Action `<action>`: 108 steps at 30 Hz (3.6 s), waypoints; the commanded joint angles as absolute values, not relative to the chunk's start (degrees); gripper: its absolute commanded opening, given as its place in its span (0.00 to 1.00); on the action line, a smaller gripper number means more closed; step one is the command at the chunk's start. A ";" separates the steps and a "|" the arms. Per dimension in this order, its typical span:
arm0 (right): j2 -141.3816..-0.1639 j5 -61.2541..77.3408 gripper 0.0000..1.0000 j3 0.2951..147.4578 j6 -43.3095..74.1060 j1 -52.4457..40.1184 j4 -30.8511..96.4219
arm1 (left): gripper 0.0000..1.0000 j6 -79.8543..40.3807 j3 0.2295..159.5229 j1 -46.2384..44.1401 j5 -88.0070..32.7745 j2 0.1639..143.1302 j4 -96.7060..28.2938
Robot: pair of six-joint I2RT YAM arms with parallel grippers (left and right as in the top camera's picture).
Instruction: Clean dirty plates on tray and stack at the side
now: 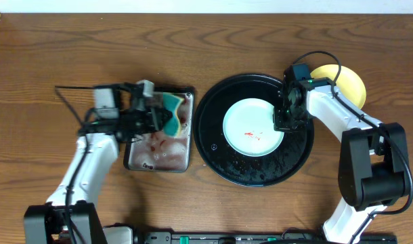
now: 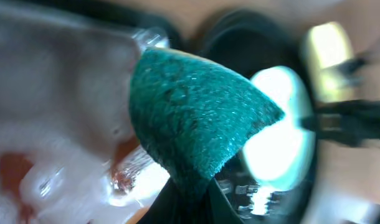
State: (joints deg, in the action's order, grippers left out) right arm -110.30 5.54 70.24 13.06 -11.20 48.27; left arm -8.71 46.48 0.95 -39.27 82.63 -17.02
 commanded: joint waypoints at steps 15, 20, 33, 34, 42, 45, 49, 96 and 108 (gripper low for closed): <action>-111.11 3.49 0.01 69.21 11.07 -14.41 48.49 | 0.07 -15.55 59.64 -21.45 -10.52 86.13 -29.15; -111.11 3.68 0.01 69.21 11.11 -17.43 49.28 | 0.07 -17.54 59.64 -29.67 -10.50 86.65 -23.66; -111.11 3.70 0.01 69.21 11.31 -19.53 48.86 | 0.08 -38.94 59.64 -40.40 -12.97 99.72 -7.01; -111.11 3.70 0.01 69.21 11.31 -19.53 48.86 | 0.07 -39.53 59.64 -40.73 -13.74 100.64 -5.87; -111.11 3.68 0.01 69.21 11.29 -19.55 48.86 | 0.08 -41.71 59.64 -41.52 -13.78 106.52 -4.03; -111.11 3.70 0.01 69.21 11.31 -19.53 48.86 | 0.07 -37.76 59.64 -41.32 -7.20 106.65 -10.24; -111.11 3.68 0.01 69.21 11.29 -19.55 48.82 | 0.07 -35.14 59.66 -39.64 -0.45 105.80 -16.97; -111.11 3.68 0.01 69.21 11.29 -19.53 48.82 | 0.07 -35.86 60.14 -38.76 -3.44 97.71 -17.06; -111.11 3.68 0.01 69.21 11.29 -19.55 48.86 | 0.08 -39.70 60.14 -44.88 -9.43 107.22 -8.45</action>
